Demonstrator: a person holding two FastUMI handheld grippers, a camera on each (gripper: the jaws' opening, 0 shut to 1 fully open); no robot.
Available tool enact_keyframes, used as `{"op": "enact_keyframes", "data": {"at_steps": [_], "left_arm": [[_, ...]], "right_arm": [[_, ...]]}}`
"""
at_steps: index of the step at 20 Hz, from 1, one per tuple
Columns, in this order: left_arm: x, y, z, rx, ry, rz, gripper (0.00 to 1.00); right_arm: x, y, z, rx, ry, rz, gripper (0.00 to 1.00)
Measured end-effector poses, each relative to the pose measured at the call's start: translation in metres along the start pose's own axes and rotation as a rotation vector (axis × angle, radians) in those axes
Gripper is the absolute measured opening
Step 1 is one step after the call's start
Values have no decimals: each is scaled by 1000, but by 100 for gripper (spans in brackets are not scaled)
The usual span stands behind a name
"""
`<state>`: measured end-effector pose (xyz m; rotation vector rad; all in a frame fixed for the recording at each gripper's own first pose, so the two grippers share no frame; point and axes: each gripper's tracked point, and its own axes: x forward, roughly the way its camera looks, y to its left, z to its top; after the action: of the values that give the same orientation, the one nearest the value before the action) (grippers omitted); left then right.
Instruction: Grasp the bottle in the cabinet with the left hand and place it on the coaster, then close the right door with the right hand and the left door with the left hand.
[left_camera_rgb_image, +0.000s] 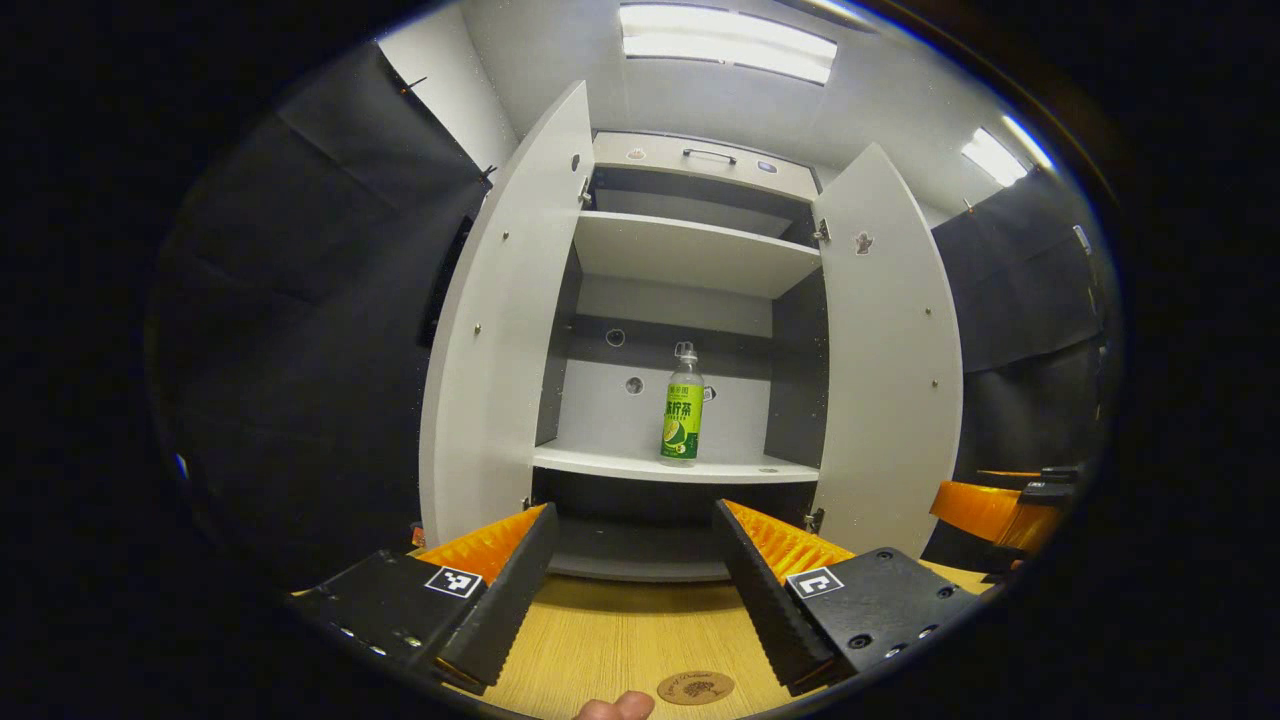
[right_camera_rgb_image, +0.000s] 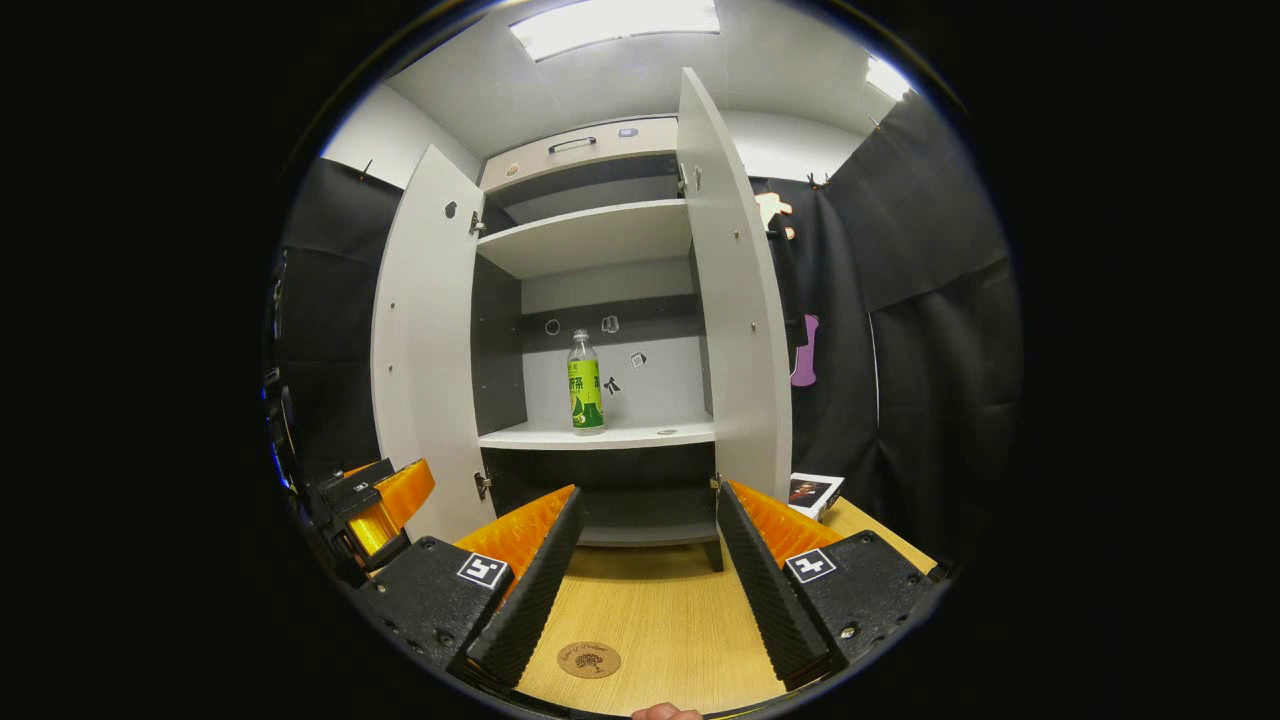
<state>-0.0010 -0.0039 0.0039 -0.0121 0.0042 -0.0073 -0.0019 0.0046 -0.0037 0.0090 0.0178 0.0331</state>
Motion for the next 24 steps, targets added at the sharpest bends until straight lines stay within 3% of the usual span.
{"op": "enact_keyframes", "data": {"at_steps": [1, 3, 5, 6, 7, 8, 9, 12, 13, 14, 17, 18, 19, 21, 22, 23, 24], "left_arm": [[1, -1, 0, -1, 0, -7, 99], [6, -4, 5, -1, -11, -19, 95], [15, -11, 9, -19, -19, -49, 99], [21, -16, 9, -37, -16, -67, 94], [29, -22, 10, -57, -14, -93, 99], [38, -27, 12, -69, -19, -114, 95], [50, -31, 16, -77, -32, -135, 99], [95, -39, 23, -90, -43, -165, 99], [112, -41, 27, -89, -43, -174, 95], [128, -43, 30, -87, -37, -179, 99], [169, -49, 46, -82, -62, -199, 99], [183, -52, 48, -77, -64, -208, 95], [196, -54, 49, -72, -59, -217, 99], [224, -60, 47, -62, -35, -236, 90], [238, -61, 46, -57, -27, -235, 90], [252, -59, 46, -50, -23, -223, 99], [266, -57, 45, -44, -15, -212, 95]], "right_arm": [[0, -1, 0, 0, 2, -2, 83], [-1, -2, 1, 2, 0, -5, 83], [-1, -1, 2, -4, -2, -8, 83], [-2, 0, 2, -8, -4, -7, 83], [-2, 0, 3, -12, -6, -8, 83], [-3, 0, 3, -14, -8, -9, 83], [-4, -1, 4, -13, -11, -10, 83], [-4, -1, 1, -18, 5, -12, 83], [-4, -3, 0, -23, 12, -15, 83], [-4, -5, 0, -24, 14, -18, 83], [-3, -10, 4, -27, 10, -37, 83], [-2, -13, 3, -27, 12, -45, 83], [0, -15, 3, -26, 15, -49, 83], [6, -17, 5, -25, 19, -59, 83], [8, -21, 5, -28, 19, -68, 83], [10, -24, 7, -29, 18, -76, 83], [13, -24, 8, -30, 16, -80, 83]]}}
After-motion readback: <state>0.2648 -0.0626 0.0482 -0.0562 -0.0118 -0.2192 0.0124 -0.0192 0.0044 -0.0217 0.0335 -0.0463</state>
